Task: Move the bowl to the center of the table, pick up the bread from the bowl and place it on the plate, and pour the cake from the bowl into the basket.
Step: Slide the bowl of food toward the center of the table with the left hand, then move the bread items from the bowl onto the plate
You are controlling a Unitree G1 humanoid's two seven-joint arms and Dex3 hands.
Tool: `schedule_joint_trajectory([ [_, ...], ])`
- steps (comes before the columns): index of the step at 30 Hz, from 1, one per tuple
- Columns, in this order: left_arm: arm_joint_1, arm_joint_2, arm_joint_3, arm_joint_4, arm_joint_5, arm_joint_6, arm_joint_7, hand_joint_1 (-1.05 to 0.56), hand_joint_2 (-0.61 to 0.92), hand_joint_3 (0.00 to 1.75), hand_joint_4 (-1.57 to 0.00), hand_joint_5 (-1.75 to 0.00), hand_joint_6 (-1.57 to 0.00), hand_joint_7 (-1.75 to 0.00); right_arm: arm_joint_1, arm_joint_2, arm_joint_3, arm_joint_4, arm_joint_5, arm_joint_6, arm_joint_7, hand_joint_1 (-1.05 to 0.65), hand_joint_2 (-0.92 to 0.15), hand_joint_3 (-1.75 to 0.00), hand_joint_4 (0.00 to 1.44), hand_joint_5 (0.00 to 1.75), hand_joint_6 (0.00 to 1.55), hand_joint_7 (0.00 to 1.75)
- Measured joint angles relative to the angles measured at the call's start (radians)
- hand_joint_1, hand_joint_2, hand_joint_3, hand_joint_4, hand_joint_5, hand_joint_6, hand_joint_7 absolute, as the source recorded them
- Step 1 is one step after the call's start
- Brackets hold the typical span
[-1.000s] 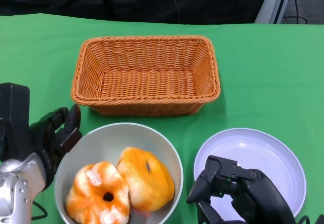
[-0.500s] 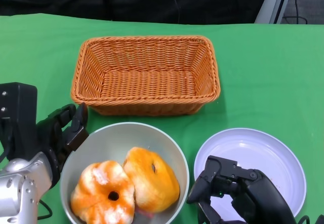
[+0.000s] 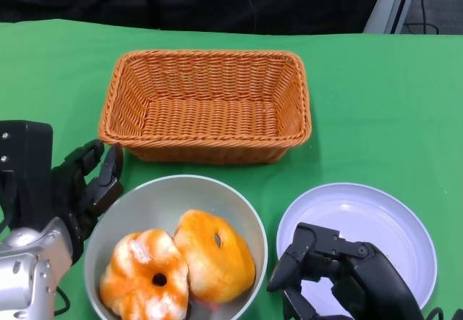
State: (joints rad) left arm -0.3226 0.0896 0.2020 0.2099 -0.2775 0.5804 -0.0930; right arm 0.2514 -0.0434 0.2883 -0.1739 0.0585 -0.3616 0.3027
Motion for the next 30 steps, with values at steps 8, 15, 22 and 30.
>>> schedule_joint_trajectory([
  [8,0.000,0.058,-0.014,0.014,0.063,-0.118,-0.024,-0.70,0.92,0.70,0.00,0.00,0.00,0.00,0.001,0.000,-0.001,0.001,0.000,-0.003,0.000,-0.29,-0.54,-0.98,0.77,1.72,0.78,1.37],
  [15,0.001,0.065,-0.004,0.025,0.064,-0.143,-0.034,-0.70,0.92,0.66,-0.04,-0.02,-0.02,-0.01,0.002,-0.002,-0.001,0.001,0.000,-0.003,0.000,-0.28,-0.54,-0.98,0.77,1.71,0.77,1.38],
  [22,0.047,0.048,-0.001,-0.013,0.075,-0.238,-0.027,-0.54,0.92,0.50,-0.37,-0.16,-0.31,-0.09,0.007,-0.003,-0.004,0.001,0.003,-0.006,0.000,-0.28,-0.54,-0.97,0.76,1.70,0.77,1.37],
  [30,0.104,0.014,0.051,0.014,0.044,-0.552,-0.068,-0.37,0.92,0.20,-0.71,-0.22,-0.71,-0.10,0.025,-0.022,-0.013,-0.010,0.022,-0.002,0.013,-0.27,-0.54,-0.95,0.76,1.66,0.78,1.33],
])
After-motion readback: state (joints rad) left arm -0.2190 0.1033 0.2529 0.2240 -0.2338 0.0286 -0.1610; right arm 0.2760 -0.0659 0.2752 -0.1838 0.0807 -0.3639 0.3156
